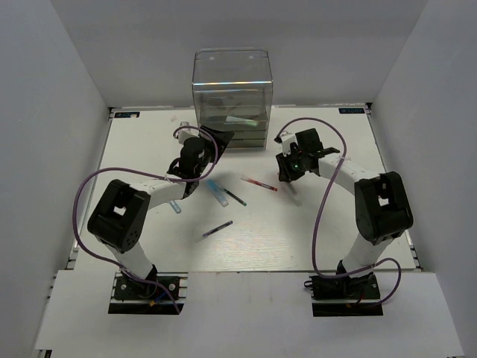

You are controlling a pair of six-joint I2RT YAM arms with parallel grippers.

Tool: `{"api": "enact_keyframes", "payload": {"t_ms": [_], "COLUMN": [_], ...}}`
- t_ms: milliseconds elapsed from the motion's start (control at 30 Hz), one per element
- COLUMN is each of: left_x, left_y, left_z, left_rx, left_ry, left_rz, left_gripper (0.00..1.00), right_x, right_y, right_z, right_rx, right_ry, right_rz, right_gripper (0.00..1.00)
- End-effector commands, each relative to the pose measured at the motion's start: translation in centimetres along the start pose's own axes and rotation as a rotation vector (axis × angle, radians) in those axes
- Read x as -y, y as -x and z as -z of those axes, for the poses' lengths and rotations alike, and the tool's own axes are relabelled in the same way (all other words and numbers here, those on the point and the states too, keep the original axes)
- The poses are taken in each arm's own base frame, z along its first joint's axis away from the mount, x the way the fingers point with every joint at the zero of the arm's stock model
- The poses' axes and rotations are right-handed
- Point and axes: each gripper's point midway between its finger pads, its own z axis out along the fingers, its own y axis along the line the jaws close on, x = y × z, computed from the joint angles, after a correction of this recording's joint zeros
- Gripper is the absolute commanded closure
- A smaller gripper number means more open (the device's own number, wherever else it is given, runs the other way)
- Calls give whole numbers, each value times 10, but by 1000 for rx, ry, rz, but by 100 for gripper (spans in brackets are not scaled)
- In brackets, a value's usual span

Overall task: Sort the stationery into containers
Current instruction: Pick up the stationery from the center of the board.

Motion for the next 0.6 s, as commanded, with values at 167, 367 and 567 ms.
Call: {"api": "enact_keyframes", "payload": {"t_ms": [167,367,567], "left_x": [6,26,37], "left_y": [8,20,24], "left_z": [-10,-18,-31], "left_rx": [93,180,205], "left_ry": [-127,-269,-320], "left_rz": [150,192,214], "left_gripper": [33,44,46], "right_x": [-25,-39,-38], "right_y": [31,52,49], "right_z": [32,60,61], "right_rx": [223,375,384], "right_ry": [87,102,94], "right_rz": [207,330,372], "right_gripper": [97,100,100]}}
